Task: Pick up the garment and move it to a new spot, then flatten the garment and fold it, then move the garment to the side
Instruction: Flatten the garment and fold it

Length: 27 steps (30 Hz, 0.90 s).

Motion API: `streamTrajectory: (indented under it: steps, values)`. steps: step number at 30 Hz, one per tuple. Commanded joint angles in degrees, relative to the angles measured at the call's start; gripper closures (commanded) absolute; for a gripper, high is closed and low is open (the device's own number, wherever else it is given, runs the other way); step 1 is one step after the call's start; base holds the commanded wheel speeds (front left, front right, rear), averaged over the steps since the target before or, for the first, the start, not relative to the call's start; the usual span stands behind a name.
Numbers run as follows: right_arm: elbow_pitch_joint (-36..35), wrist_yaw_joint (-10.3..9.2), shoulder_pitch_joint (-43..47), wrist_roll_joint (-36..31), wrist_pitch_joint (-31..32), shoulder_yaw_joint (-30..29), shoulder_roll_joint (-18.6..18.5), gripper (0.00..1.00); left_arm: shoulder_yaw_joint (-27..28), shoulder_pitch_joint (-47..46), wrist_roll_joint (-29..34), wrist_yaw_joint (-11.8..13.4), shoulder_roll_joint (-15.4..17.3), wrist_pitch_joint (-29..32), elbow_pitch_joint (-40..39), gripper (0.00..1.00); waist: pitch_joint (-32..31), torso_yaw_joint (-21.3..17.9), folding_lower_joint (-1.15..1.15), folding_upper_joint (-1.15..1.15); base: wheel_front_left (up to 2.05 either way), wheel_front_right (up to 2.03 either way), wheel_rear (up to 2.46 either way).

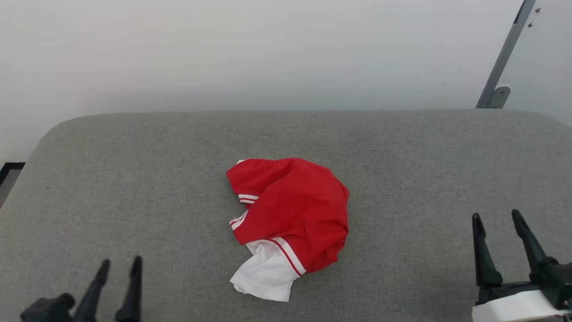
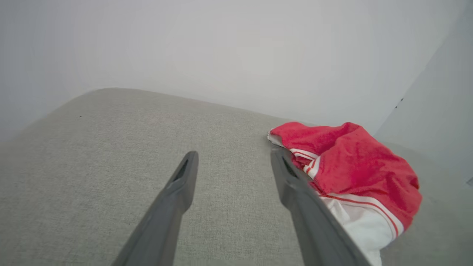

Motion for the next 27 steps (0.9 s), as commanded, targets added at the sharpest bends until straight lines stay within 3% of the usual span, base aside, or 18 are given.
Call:
streamTrajectory:
  steps: [1,8,17,27]
  values:
    - [-0.14,0.01,-0.09,-0.43,-0.15,0.17,0.19,0.0,-1.26,-0.88,-0.75,-0.14,0.77,-0.17,0.57,0.0,0.12,-0.07,0.0,0.0,0.0,0.0,0.0]
    - [0.0,0.01,-0.93,-0.6,-0.15,1.49,0.06,0.0,-8.23,-5.37,-1.84,-0.14,3.29,6.8,1.92,0.0,1.13,-1.22,0.0,0.0,0.0,0.0,0.0]
    - [0.12,0.01,-2.28,-0.76,-0.15,2.68,0.49,0.0,-14.28,-10.65,-2.37,0.15,3.64,20.37,1.42,0.0,3.99,-5.32,0.0,0.0,0.0,0.0,0.0]
    - [-0.41,0.01,-4.42,-1.19,-0.15,1.99,1.88,0.0,-18.27,-15.11,-3.33,3.62,4.31,37.65,2.66,0.0,8.7,-9.4,0.0,0.0,0.0,0.0,0.0]
